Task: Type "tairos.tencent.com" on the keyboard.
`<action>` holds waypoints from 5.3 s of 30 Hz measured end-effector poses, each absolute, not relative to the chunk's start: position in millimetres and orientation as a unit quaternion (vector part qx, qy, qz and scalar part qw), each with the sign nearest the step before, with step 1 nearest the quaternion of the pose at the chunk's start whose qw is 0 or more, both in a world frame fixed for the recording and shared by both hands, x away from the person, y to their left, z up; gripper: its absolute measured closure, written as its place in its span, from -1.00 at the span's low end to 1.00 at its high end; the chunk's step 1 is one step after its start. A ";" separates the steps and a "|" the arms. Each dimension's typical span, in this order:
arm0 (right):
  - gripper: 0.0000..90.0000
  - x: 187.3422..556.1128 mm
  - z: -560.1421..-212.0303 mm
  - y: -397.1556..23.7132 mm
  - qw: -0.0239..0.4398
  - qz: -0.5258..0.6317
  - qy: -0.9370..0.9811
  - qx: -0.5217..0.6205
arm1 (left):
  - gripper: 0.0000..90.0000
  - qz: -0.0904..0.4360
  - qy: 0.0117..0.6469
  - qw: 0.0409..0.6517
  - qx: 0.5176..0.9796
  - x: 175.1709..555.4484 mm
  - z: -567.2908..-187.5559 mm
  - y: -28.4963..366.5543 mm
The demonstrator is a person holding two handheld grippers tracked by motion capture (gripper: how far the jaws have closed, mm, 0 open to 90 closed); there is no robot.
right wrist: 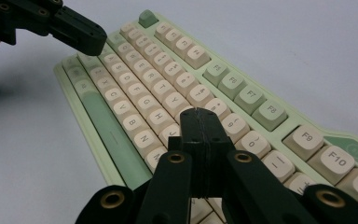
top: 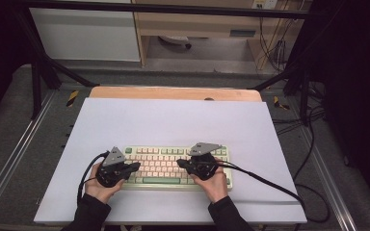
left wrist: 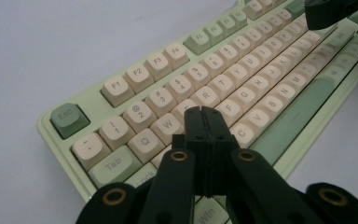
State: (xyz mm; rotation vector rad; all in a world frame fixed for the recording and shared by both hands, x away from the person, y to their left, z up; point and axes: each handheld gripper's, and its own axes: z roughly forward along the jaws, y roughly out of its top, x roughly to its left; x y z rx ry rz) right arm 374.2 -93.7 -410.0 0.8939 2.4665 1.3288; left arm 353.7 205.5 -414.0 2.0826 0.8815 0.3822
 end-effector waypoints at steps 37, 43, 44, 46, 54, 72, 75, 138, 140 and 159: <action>1.00 361.1 -418.4 -134.4 0.098 0.446 0.830 0.319 | 1.00 0.151 0.352 0.404 0.831 381.0 -418.6 174.3; 1.00 360.1 -418.3 -136.3 0.098 0.447 0.830 0.320 | 1.00 0.149 0.353 0.399 0.833 382.9 -422.4 172.5; 1.00 360.1 -418.4 -136.2 0.097 0.447 0.829 0.321 | 1.00 0.149 0.353 0.398 0.833 383.1 -423.0 171.9; 1.00 360.1 -418.3 -136.1 0.096 0.448 0.829 0.320 | 1.00 0.148 0.351 0.397 0.835 383.4 -424.1 170.8; 1.00 359.8 -417.9 -136.5 0.097 0.448 0.830 0.319 | 1.00 0.148 0.345 0.395 0.838 383.4 -427.4 166.6; 1.00 359.7 -416.7 -136.0 0.097 0.453 0.827 0.318 | 1.00 0.153 0.334 0.405 0.837 371.4 -416.5 172.6; 1.00 359.7 -415.5 -136.4 0.099 0.455 0.825 0.321 | 1.00 0.153 0.332 0.405 0.838 366.8 -414.9 176.8; 1.00 385.6 -431.3 -90.5 0.113 0.434 0.832 0.326 | 1.00 0.145 0.347 0.416 0.828 347.0 -418.8 220.3; 1.00 384.9 -428.3 -92.0 0.114 0.438 0.830 0.325 | 1.00 0.146 0.347 0.415 0.828 347.4 -418.8 219.8; 1.00 377.5 -418.0 -107.1 0.105 0.447 0.829 0.318 | 1.00 0.150 0.343 0.412 0.830 350.2 -417.6 211.3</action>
